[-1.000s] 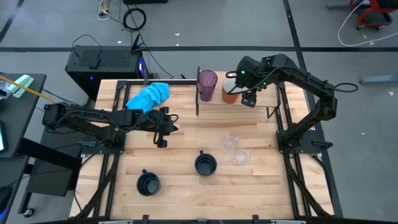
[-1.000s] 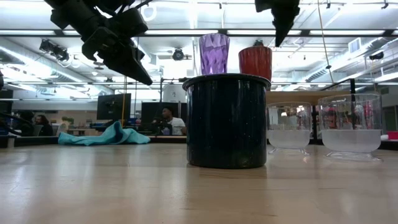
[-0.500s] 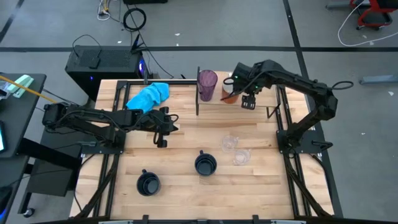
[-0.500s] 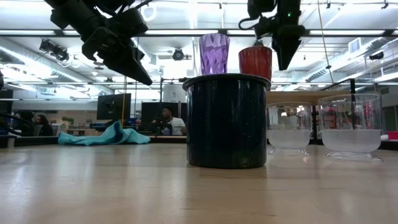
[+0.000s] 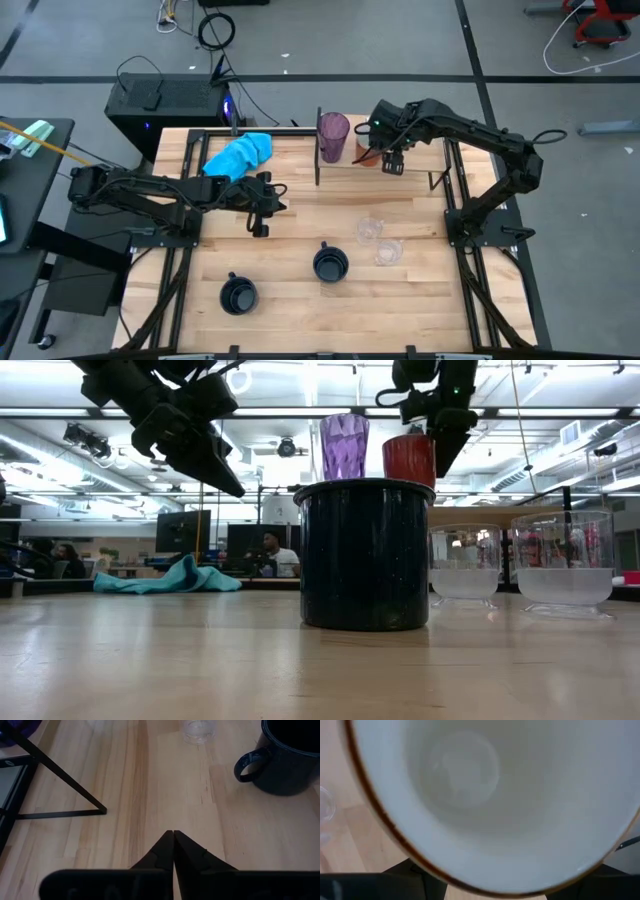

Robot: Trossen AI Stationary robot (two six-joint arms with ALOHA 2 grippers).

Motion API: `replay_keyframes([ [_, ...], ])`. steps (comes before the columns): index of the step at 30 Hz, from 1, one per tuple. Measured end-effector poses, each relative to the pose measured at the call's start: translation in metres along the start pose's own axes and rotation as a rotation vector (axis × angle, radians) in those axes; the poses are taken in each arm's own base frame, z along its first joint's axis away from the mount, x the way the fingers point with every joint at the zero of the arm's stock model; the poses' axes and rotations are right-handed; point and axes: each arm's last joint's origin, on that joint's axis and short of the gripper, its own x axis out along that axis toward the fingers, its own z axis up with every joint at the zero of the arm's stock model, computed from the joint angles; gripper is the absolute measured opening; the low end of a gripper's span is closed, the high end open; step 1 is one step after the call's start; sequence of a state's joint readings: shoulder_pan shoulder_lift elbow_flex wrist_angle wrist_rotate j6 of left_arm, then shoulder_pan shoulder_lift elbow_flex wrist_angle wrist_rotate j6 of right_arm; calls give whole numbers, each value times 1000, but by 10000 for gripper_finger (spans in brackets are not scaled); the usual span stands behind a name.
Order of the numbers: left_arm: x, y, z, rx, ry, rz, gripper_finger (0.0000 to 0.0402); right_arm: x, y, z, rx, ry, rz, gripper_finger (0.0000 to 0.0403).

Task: Stack small to large cups/mugs on shelf
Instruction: Put the orange mug on the shelf

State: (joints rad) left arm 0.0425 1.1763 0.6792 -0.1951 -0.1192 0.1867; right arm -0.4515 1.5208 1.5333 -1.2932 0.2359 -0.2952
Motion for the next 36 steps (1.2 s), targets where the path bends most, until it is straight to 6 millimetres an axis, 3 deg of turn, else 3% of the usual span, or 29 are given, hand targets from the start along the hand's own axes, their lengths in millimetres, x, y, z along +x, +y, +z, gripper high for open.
replay_keyframes([
  [13,0,0,0,0,1,-1,13,0,0,1,-6,-9,-2,244],
  [36,0,0,-1,-12,5,-2,19,0,-1,-1,-183,21,-27,229],
])
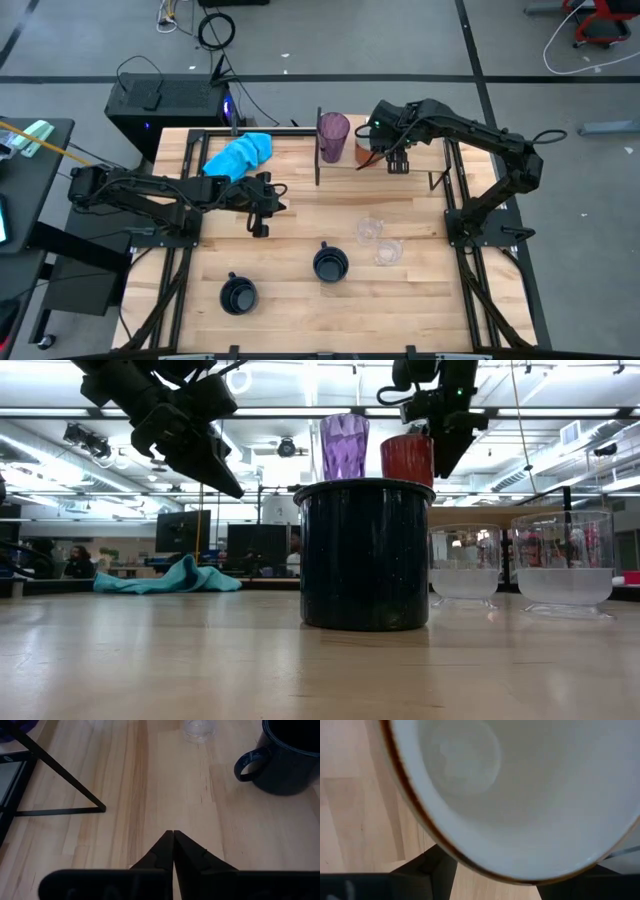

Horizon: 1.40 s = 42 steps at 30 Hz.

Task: Stack small to large cups/mugs on shelf
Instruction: Put the orange mug on the shelf

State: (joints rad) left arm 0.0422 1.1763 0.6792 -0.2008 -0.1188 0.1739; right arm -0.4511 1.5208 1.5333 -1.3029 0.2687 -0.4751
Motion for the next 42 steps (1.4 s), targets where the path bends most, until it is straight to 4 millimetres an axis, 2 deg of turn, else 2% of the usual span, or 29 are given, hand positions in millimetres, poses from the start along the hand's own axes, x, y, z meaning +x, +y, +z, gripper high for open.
replay_keyframes([
  [6,0,0,0,2,-1,0,22,0,0,0,-11,2,1,224],
  [11,0,0,0,2,-1,0,13,0,-1,1,-113,-8,-10,217],
  [17,0,0,0,2,-1,0,19,0,-3,4,-159,-31,-45,205],
  [42,0,0,0,2,-1,1,18,-1,-6,10,-127,-92,-82,194],
])
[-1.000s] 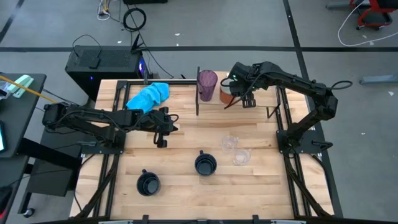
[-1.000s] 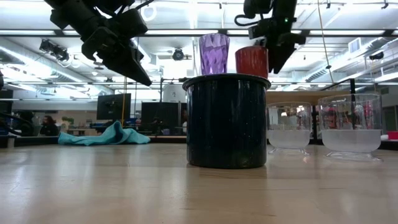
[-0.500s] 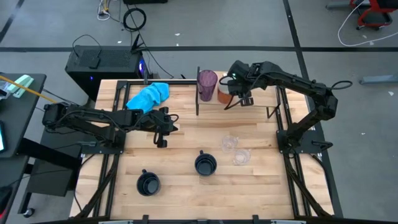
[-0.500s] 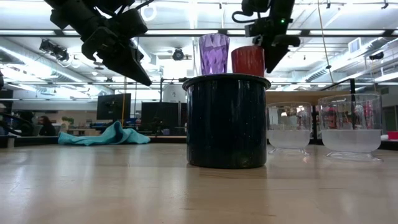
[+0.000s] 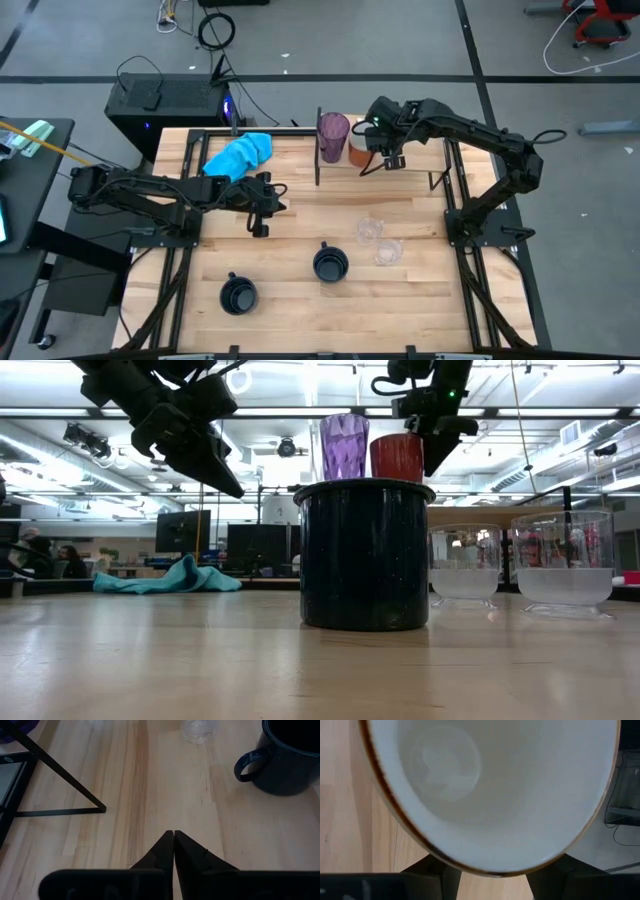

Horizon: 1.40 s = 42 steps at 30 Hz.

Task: Stack small to large cups/mugs on shelf
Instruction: Put the orange mug on the shelf, then put the dark blue mug on the shelf

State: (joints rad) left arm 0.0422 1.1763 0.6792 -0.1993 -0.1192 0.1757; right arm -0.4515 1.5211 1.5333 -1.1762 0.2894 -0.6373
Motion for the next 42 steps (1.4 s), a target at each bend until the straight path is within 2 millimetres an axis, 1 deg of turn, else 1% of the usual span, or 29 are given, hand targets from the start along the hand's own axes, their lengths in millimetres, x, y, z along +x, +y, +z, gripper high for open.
replay_keyframes([
  [5,0,0,0,-1,0,0,13,1,-4,-2,32,0,-8,194],
  [12,0,0,0,-6,0,0,24,4,-12,-8,128,12,-21,194],
  [21,0,0,0,-6,0,0,12,4,-15,-5,157,-21,-44,194],
  [25,0,0,0,-6,0,0,17,5,-19,-9,175,-11,-49,194],
  [29,0,0,0,-6,0,0,24,5,-21,-15,182,34,-55,194],
  [33,0,0,0,-4,0,0,21,-4,-16,-21,211,89,-20,194],
  [35,0,0,0,8,1,0,17,-11,-13,-22,281,110,0,194],
  [37,0,0,0,12,4,-1,13,-18,-9,-21,388,102,42,194],
  [40,0,-2,-1,-7,15,-8,13,-24,2,-16,533,74,186,194],
  [42,-1,-5,-1,3,32,-20,16,-26,12,-12,565,82,275,194],
])
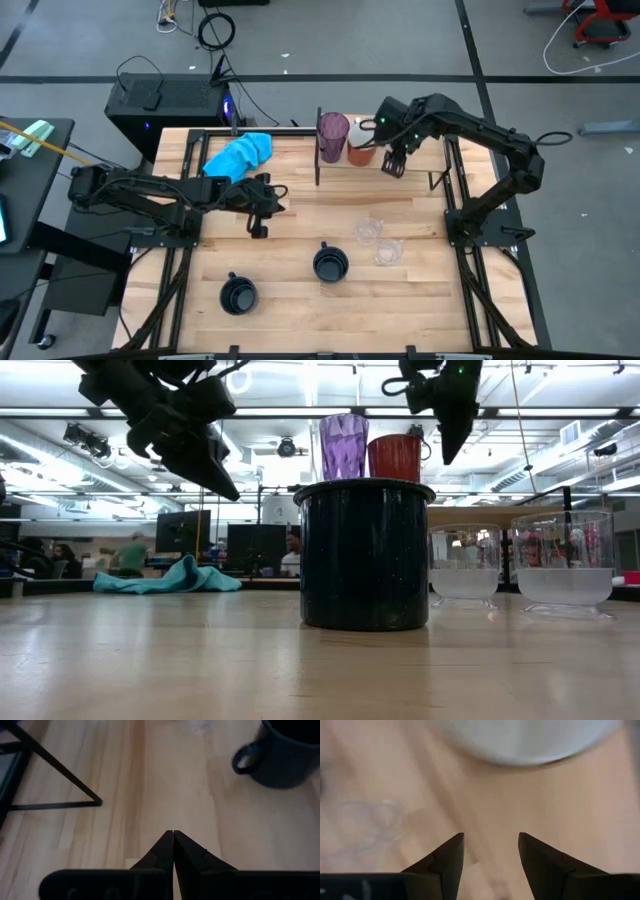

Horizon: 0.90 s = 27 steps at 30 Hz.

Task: Stack small to large cups/mugs on shelf
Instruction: Put the dark blue mug on the shelf

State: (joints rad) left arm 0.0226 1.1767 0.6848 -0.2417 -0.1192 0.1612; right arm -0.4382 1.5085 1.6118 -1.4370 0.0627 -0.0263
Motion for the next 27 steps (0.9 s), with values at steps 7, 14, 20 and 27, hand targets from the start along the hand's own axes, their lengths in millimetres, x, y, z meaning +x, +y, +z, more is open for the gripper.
replay_keyframes([
  [7,-11,-10,14,43,24,-47,21,4,53,-6,-152,25,79,191],
  [14,-13,-18,18,34,10,-71,10,-4,105,-3,-223,-152,100,179],
  [20,-14,-21,18,31,6,-81,18,-9,142,0,-289,-305,140,177],
  [27,-16,-22,17,84,2,-84,7,10,175,7,-303,-307,153,181],
])
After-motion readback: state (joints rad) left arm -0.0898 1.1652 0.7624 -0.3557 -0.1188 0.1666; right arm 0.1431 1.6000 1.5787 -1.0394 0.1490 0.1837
